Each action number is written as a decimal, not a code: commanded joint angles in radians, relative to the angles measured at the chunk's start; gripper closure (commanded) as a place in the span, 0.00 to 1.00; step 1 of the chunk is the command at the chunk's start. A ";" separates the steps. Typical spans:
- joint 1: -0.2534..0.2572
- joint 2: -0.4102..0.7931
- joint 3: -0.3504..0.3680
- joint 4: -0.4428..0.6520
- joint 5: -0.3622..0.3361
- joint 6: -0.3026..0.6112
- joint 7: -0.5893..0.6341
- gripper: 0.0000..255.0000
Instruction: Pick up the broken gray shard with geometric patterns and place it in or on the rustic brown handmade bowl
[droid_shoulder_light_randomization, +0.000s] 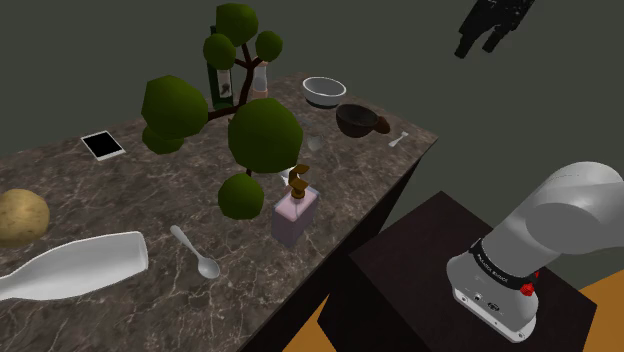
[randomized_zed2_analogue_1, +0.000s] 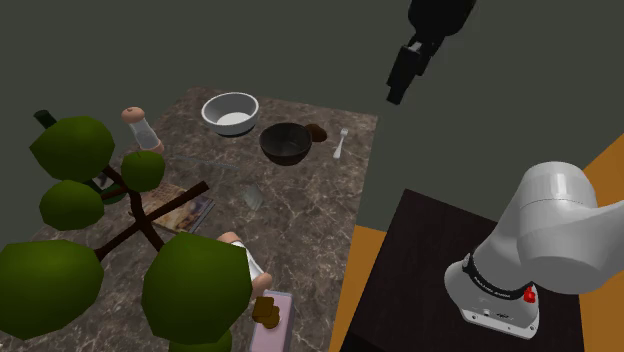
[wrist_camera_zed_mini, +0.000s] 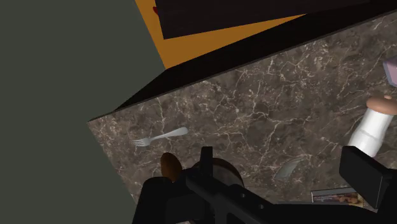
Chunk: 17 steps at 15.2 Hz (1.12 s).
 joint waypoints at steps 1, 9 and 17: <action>0.000 0.000 0.000 0.000 0.000 0.000 0.000 0.00; 0.006 0.109 0.036 -0.166 0.001 0.295 0.075 0.00; -0.002 0.320 0.080 -0.236 -0.024 0.595 0.162 0.00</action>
